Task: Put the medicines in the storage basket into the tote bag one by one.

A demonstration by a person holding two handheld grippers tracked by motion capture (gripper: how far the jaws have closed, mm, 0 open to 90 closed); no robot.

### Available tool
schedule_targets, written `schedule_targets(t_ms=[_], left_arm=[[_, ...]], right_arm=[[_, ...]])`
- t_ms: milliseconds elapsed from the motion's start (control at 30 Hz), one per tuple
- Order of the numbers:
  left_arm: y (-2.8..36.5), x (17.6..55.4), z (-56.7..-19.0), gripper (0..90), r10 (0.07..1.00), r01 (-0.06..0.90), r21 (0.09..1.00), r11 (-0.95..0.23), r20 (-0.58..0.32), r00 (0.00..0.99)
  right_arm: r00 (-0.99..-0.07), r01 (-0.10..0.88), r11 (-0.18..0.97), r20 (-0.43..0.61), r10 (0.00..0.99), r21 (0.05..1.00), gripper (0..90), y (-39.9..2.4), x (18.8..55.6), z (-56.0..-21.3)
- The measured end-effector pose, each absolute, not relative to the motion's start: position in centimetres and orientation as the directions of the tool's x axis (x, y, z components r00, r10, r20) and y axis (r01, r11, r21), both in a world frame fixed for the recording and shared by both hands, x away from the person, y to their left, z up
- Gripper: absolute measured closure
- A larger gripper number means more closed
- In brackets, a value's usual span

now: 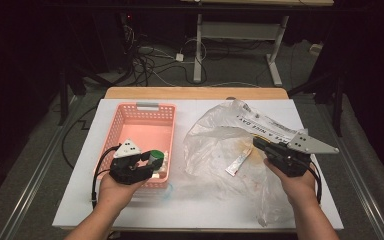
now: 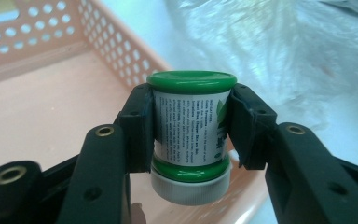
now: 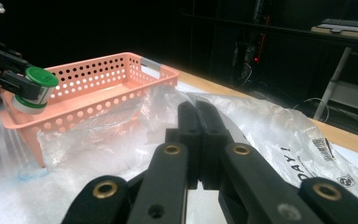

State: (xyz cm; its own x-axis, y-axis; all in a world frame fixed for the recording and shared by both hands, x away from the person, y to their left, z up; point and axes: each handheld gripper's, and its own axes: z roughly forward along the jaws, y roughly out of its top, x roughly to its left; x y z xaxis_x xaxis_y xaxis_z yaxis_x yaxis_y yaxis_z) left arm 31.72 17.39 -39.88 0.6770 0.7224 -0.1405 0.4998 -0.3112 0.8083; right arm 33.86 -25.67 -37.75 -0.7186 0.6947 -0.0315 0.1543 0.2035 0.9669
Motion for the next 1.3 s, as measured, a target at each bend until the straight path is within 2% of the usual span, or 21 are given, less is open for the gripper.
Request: schedule_targets(t_ms=[600, 1300], left_arm=[[10.7, 29.7, -37.7, 54.1, 0.578, 0.389, 0.846, -0.365, -0.122, 0.807], [2.9, 30.6, -40.2, 54.1, 0.491, 0.378, 0.821, -0.428, -0.140, 0.860]], right_arm=[[-0.718, 0.155, 0.202, -0.030, 0.695, 0.967, 90.0, -25.7, 33.8, -37.7], [-0.721, 0.148, 0.201, -0.033, 0.692, 0.968, 90.0, -25.8, 33.8, -37.6]])
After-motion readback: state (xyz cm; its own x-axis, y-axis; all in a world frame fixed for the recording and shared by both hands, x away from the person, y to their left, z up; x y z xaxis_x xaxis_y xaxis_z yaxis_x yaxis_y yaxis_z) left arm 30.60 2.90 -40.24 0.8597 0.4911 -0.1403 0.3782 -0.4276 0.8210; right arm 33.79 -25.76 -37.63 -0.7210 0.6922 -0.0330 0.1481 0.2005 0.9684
